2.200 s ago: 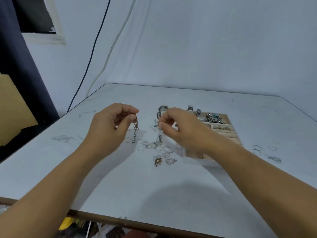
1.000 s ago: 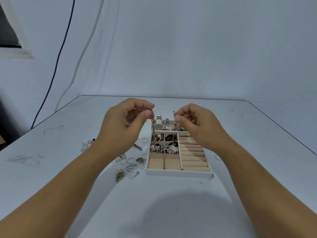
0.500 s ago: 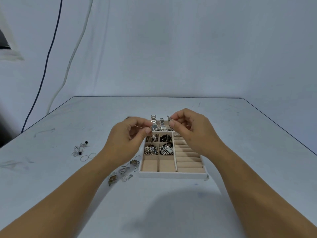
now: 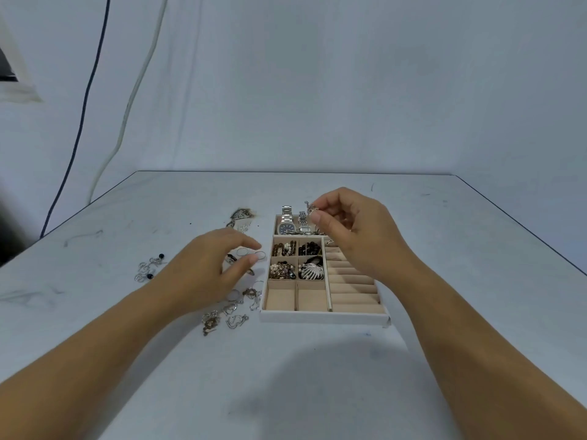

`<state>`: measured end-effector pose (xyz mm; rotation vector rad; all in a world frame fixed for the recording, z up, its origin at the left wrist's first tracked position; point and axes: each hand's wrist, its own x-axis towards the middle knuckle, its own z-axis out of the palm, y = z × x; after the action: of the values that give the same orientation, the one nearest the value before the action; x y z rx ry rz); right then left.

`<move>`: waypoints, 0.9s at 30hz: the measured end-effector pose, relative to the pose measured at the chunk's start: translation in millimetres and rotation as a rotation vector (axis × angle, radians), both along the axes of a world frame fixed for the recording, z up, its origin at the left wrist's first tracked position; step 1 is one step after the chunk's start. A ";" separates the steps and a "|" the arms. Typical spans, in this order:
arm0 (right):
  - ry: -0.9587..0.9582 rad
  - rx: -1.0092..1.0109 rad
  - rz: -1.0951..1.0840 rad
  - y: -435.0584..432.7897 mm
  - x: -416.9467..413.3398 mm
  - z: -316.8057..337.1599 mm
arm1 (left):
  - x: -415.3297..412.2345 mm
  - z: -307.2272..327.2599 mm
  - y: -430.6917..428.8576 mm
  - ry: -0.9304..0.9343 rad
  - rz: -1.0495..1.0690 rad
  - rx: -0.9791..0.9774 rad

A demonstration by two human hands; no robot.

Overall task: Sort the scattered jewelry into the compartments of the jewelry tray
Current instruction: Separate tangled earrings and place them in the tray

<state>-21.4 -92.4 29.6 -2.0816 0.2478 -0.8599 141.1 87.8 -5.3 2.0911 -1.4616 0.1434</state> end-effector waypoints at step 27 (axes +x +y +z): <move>0.431 -0.368 -0.093 25.1 28.3 -39.6 | 14.6 -36.2 15.9 0.068 -0.038 0.133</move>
<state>7.0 -67.3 -10.0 -2.6110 0.4451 -0.5271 155.7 103.7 -41.5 2.1493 -1.5051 -0.0409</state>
